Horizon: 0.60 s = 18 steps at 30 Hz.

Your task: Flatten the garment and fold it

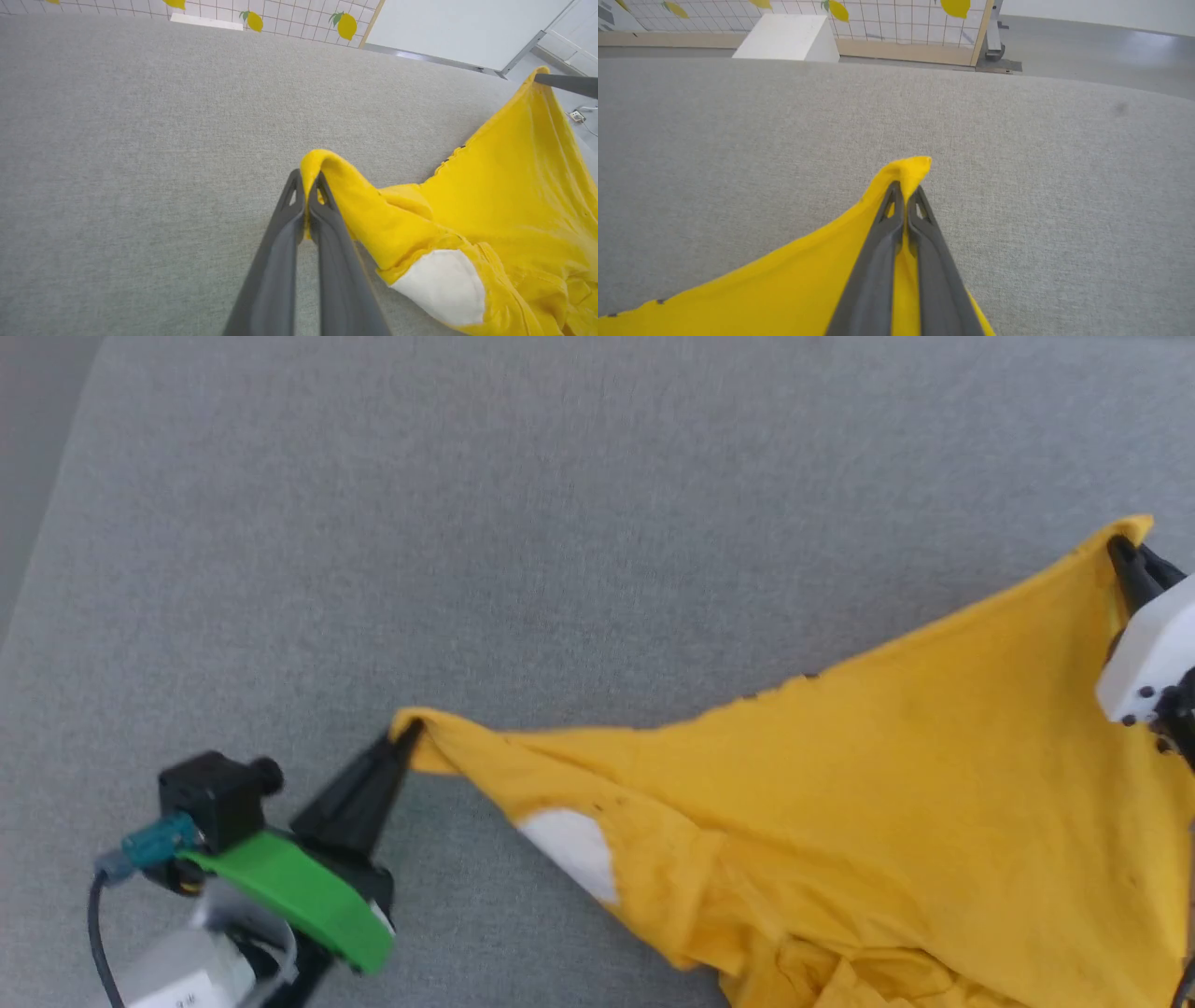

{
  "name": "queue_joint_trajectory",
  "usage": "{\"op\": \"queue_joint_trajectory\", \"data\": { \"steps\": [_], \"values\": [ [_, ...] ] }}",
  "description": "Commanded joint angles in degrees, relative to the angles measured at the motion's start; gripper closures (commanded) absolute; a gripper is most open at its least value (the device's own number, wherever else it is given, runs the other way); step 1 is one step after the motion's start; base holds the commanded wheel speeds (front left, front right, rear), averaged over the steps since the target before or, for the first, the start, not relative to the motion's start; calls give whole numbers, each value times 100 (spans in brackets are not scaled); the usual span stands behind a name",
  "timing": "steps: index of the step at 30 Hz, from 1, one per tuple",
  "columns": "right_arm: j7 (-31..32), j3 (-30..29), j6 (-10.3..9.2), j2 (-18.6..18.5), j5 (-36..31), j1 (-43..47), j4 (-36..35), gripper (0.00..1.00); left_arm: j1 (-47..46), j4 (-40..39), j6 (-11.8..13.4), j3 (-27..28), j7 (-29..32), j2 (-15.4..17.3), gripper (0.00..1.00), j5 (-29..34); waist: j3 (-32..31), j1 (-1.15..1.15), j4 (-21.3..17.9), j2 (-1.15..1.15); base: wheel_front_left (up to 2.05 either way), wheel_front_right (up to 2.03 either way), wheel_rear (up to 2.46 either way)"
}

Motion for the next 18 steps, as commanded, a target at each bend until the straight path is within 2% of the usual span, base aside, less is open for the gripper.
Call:
{"op": "queue_joint_trajectory", "data": {
  "steps": [1, 5, 10, 18],
  "values": [
    [-214, 22, -9, 76, 33, 8, 18, 100, -216, 165, -56, 66, -78, -25, 100, 98, -650, 0, -243, 0, 0, 0, 0],
    [-756, 119, -9, 219, 72, -117, 114, 100, -682, 583, -88, 266, -212, -71, 100, 177, -1178, 0, -383, 0, 0, 0, 0],
    [-1298, 279, -9, 276, 127, -506, 303, 100, -1492, 968, 19, 499, -130, -57, 100, 361, -1748, 0, -529, 0, 0, 0, 0],
    [-1774, 637, -9, 279, 235, -1423, 750, 100, -3004, 1441, -87, 670, 334, -33, 100, 489, -2230, 0, -702, 0, 0, 0, 0]
  ]
}}
